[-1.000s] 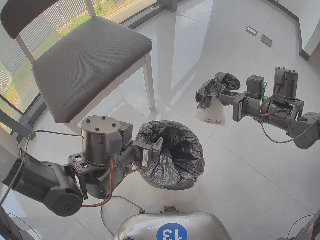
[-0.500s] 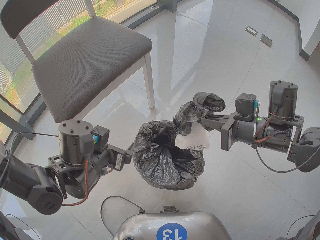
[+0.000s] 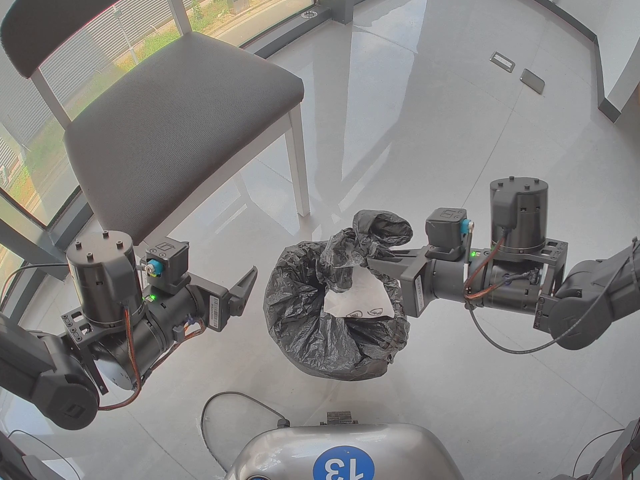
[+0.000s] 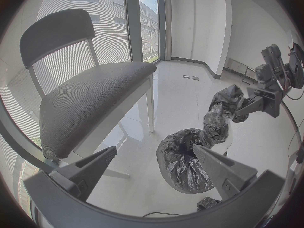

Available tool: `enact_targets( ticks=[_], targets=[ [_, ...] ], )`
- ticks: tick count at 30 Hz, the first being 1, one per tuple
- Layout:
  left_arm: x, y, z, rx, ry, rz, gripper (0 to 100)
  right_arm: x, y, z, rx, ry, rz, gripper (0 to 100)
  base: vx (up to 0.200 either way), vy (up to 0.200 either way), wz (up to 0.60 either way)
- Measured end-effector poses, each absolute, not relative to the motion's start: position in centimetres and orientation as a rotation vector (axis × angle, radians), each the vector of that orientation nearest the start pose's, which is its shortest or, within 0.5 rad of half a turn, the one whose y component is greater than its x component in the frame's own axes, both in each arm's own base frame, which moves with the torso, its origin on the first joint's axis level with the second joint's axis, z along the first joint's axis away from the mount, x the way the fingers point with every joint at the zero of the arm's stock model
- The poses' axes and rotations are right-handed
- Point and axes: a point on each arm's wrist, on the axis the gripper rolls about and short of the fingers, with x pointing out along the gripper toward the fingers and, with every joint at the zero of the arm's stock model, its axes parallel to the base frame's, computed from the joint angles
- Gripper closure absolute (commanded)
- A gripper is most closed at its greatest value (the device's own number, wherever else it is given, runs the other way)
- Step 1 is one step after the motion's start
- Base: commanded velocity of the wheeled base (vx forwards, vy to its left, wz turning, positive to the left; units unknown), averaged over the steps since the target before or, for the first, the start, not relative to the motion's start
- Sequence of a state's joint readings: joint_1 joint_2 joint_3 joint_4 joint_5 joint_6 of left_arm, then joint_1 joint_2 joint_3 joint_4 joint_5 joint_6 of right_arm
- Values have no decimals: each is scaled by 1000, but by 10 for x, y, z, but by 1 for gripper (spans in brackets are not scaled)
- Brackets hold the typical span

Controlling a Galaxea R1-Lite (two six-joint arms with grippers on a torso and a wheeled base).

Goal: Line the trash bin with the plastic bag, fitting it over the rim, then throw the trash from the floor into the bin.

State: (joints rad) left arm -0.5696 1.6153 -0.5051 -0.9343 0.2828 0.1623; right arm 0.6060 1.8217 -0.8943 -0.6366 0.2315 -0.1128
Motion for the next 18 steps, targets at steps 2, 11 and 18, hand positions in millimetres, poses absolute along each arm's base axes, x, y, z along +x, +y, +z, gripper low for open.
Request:
enact_targets(
  ticks=[2,11,18],
  targets=[
    [220,-133,158,235,139,-300,0,280,200,164,-162,250,848,100,0,0,0],
    [220,-132,160,231,130,-302,0,295,219,150,-168,271,864,100,0,0,0],
    [220,-133,163,225,119,-305,0,304,228,140,-172,282,872,0,0,0,0]
  ],
)
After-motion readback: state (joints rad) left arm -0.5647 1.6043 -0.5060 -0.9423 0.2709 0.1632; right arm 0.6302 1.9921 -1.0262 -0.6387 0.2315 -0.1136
